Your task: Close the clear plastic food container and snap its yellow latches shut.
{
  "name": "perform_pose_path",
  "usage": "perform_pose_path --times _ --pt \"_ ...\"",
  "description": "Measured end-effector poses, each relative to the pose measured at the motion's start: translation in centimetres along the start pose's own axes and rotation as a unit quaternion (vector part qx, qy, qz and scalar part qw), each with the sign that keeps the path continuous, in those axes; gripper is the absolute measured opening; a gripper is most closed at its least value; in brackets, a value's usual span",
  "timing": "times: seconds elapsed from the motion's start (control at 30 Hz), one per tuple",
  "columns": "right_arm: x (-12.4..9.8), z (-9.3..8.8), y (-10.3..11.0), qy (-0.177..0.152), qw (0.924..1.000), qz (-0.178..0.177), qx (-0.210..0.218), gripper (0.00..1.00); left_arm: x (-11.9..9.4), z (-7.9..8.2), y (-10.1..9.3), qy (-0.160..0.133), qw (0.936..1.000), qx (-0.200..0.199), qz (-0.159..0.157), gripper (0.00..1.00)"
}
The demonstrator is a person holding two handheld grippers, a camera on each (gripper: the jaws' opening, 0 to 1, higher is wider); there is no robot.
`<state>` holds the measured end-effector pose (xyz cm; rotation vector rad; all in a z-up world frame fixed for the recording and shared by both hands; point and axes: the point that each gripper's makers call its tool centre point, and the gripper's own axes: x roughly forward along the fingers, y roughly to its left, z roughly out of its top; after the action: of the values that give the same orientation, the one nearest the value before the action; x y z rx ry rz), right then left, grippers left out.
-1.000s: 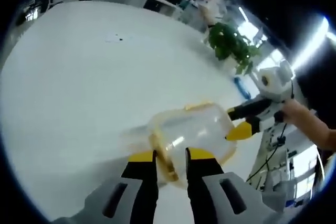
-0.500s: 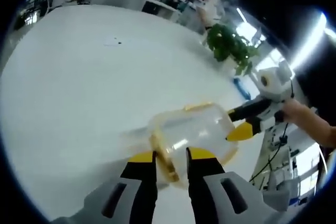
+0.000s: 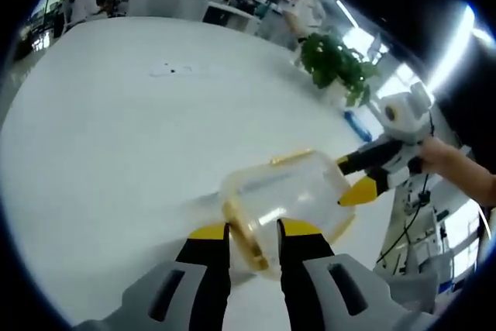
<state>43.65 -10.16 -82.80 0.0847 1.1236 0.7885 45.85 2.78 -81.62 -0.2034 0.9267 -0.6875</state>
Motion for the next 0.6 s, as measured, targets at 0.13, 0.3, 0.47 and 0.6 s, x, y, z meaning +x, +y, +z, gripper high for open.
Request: perform_pose_path --times 0.13,0.3,0.47,0.6 --pt "-0.02 0.05 -0.03 -0.005 1.0 -0.002 -0.001 0.46 -0.04 0.02 0.03 -0.004 1.0 0.003 0.006 0.21" --pt "-0.02 -0.1 0.18 -0.012 0.9999 -0.004 -0.01 0.48 -0.05 0.16 0.0 -0.009 0.9995 0.026 0.017 0.22" --pt "0.04 -0.2 0.31 -0.015 0.9997 -0.007 -0.018 0.5 -0.22 0.22 0.45 -0.01 0.9988 0.037 0.032 0.27" --pt "-0.05 -0.45 0.38 -0.009 0.9998 -0.008 -0.014 0.5 -0.34 0.16 0.45 -0.008 0.9982 0.048 0.037 0.29"
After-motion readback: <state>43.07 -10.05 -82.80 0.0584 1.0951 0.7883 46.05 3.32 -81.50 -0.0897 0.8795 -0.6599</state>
